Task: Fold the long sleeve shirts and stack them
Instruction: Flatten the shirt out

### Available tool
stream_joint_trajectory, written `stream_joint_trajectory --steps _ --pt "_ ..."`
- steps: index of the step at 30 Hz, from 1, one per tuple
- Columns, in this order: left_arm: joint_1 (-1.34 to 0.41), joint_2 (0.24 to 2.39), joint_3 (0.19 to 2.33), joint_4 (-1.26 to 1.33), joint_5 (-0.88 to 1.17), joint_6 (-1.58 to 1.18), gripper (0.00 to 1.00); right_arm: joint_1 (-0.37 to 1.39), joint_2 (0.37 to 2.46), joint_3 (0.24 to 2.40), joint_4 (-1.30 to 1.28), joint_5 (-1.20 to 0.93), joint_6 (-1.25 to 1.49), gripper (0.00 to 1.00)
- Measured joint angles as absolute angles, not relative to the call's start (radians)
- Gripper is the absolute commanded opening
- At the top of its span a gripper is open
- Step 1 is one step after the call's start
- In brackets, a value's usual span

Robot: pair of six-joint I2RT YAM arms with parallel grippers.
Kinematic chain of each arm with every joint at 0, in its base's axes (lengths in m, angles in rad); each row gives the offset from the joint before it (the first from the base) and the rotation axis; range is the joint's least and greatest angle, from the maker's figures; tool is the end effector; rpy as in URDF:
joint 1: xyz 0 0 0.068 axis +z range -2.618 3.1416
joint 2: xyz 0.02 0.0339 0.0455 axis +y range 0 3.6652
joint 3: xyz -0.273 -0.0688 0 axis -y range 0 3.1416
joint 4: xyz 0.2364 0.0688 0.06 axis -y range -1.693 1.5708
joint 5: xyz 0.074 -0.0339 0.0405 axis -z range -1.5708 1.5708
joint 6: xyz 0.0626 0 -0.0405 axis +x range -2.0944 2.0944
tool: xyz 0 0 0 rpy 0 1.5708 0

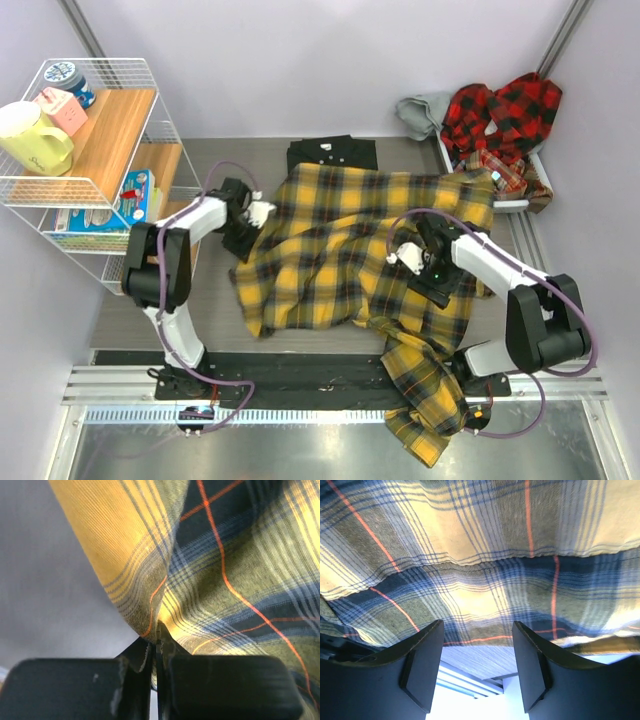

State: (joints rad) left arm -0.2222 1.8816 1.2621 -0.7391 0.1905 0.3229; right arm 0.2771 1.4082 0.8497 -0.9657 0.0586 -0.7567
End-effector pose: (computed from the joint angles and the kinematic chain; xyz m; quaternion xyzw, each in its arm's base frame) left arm 0.3479 -0.0907 0.1526 0.2762 0.9506 -0.0891 0.1100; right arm 0.2073 0.0551 0.1722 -0.4932 0.8691 -0.0340 0.0157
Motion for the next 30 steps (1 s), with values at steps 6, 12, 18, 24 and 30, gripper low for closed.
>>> stream_joint_trajectory --steps 6,12,18,24,30 --pt "-0.057 1.701 1.069 -0.852 0.080 0.449 0.00 0.303 1.484 0.843 -0.964 0.010 -0.765 0.62" --pt "-0.014 1.609 1.023 -0.929 0.021 0.558 0.58 0.387 1.545 0.794 -0.987 0.007 -0.807 0.53" --pt "-0.025 1.575 1.139 -1.033 0.172 0.611 0.72 0.376 1.470 0.784 -1.097 -0.021 -0.868 0.63" --pt "-0.130 1.634 1.420 -1.001 0.246 0.583 0.73 0.285 1.440 1.078 -1.097 -0.113 -0.826 0.71" --pt "-0.179 1.917 1.699 -0.920 0.270 0.530 0.80 0.179 1.663 1.396 -0.907 -0.139 -0.695 0.81"
